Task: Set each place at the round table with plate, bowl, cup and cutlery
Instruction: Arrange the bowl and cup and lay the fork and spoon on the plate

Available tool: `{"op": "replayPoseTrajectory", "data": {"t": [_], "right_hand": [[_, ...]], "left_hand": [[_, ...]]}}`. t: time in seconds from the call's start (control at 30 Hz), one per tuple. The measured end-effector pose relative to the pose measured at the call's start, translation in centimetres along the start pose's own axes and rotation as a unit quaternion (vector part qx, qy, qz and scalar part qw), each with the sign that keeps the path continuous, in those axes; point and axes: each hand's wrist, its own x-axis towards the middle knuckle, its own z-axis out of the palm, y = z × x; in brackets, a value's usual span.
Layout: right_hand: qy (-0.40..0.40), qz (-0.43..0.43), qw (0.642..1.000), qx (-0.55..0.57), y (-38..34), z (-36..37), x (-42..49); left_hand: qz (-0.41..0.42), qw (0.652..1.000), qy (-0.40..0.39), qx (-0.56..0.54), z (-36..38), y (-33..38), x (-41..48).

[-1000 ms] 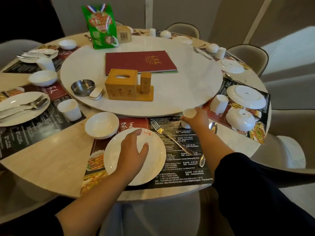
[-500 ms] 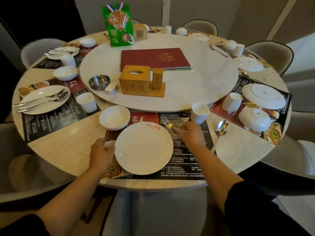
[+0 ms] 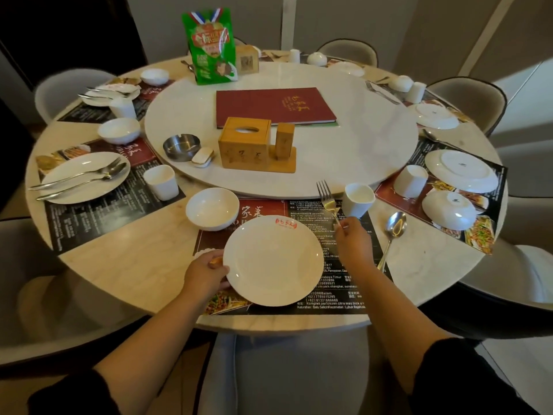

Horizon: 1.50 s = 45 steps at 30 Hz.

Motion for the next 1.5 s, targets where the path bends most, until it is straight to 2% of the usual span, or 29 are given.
{"op": "replayPoseTrajectory", "data": {"t": [0.1, 0.2, 0.3, 0.37, 0.47, 0.53, 0.73, 1.1, 1.33, 1.4, 1.5], "right_hand": [[-0.021, 0.039, 0.995, 0.092, -1.0, -0.3, -1.5], [-0.097, 0.132, 0.956, 0.244, -2.3, -0.4, -2.8], [-0.15, 0.183, 0.922, 0.305, -3.4, 0.2, -3.7], [-0.169, 0.194, 0.919, 0.298, -3.9, 1.2, -4.1], [-0.203, 0.218, 0.915, 0.272, -4.6, 2.5, -4.5], [-0.219, 0.238, 0.91, 0.259, -5.1, 3.1, -4.4], [-0.239, 0.248, 0.919, 0.19, -6.3, 4.4, -4.1], [-0.236, 0.245, 0.921, 0.19, -6.2, 4.8, -4.1], [-0.235, 0.223, 0.94, 0.105, -6.1, 4.7, -3.3], [-0.232, 0.201, 0.948, 0.083, -5.9, 4.8, -3.2], [-0.204, 0.16, 0.962, 0.084, -5.3, 4.2, -3.3]], "left_hand": [[-0.01, 1.0, -0.004, -0.016, 1.6, 0.3, 0.1], [-0.02, 0.999, -0.007, -0.027, 2.9, 0.6, 0.3], [-0.012, 0.999, -0.028, -0.017, 3.7, 0.6, 0.6], [-0.008, 1.0, -0.006, -0.017, 3.7, 0.7, 0.9], [0.005, 0.989, 0.123, -0.086, 2.3, 1.7, 2.8], [0.01, 0.982, 0.154, -0.108, 0.7, 2.7, 5.0], [-0.02, 0.987, 0.114, -0.114, -0.7, 4.4, 9.3], [0.002, 0.992, 0.089, -0.088, 0.5, 3.8, 9.4], [-0.008, 0.997, 0.034, -0.067, -0.1, 4.1, 9.2], [-0.022, 0.998, 0.051, -0.024, 0.0, 4.6, 8.5], [0.007, 0.983, 0.164, 0.088, 0.5, 5.2, 6.3]]}}
